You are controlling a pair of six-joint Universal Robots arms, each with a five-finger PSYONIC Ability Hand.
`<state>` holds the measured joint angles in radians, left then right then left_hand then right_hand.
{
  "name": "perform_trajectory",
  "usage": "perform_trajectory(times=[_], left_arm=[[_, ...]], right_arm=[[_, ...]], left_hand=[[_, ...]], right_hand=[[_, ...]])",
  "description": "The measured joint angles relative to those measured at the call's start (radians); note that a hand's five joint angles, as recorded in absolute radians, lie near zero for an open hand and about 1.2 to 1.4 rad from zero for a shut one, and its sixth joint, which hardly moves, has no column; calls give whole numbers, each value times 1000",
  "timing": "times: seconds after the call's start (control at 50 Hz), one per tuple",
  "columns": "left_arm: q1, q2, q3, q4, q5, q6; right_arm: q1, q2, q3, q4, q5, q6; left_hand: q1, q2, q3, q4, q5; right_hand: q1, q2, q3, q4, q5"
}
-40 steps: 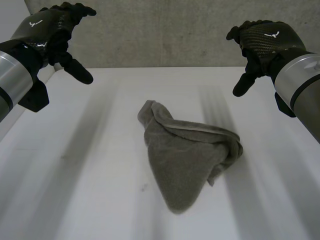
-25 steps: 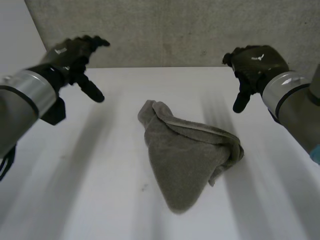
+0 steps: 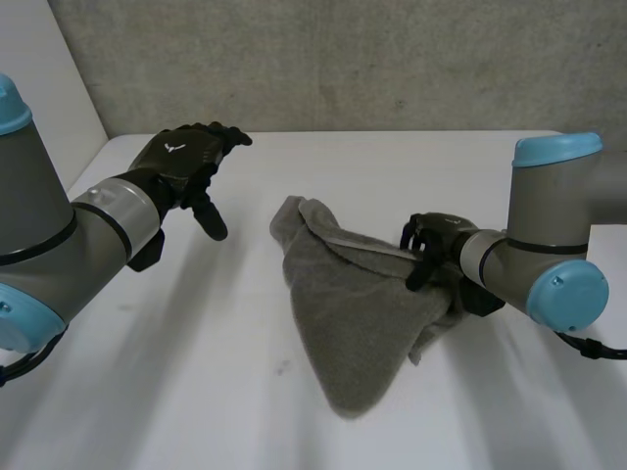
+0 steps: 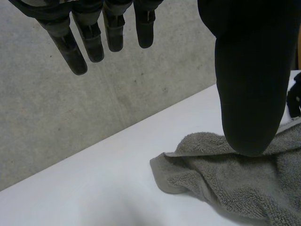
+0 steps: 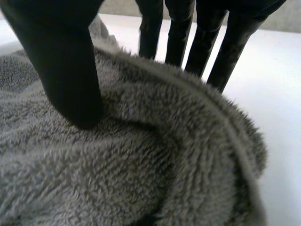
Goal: Fold the laundry
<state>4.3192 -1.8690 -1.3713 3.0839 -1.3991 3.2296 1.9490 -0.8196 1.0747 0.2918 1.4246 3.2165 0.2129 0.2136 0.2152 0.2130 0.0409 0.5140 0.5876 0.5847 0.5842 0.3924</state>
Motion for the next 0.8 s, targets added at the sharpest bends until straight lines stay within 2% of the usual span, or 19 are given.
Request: perform_trajectory(times=[0.04, 0.06, 0.08, 0.12, 0.28, 0.46, 0.66, 0.8], left_arm=[[-2, -2, -1, 7, 1, -1], [-3, -3, -1, 12, 1, -2], [-3, -4, -2, 16, 1, -2], [-6, -12, -1, 41, 3, -3], [-33, -99, 32, 161, 74, -5], [-97, -293, 155, 203, 191, -8], [-171, -472, 273, 207, 209, -7], [-228, -561, 353, 208, 223, -3]], right_arm=[[0, 4, -3, 0, 0, -3], [0, 1, -3, -1, 1, -6], [0, -3, -3, -1, 2, -9], [0, -32, 4, -6, 6, -24], [11, -210, 96, -15, 2, -143], [54, -455, 312, -18, -3, -435], [96, -626, 470, -28, -23, -510], [110, -691, 519, -25, -60, -531]], left_hand=[[0, 0, -1, 0, 0], [0, 0, -2, 0, 0], [0, 0, -2, 0, 0], [0, 0, -2, 0, 0], [3, 2, 0, 3, 3], [3, 3, 1, 4, 3], [0, 1, -1, 2, 0], [0, 1, -1, 2, 0]], right_hand=[[340, 426, 417, 407, 384], [340, 426, 417, 407, 384], [414, 538, 526, 541, 521], [419, 570, 567, 592, 557], [419, 570, 575, 600, 564], [419, 570, 581, 604, 569], [419, 570, 581, 605, 569], [419, 570, 581, 605, 569]])
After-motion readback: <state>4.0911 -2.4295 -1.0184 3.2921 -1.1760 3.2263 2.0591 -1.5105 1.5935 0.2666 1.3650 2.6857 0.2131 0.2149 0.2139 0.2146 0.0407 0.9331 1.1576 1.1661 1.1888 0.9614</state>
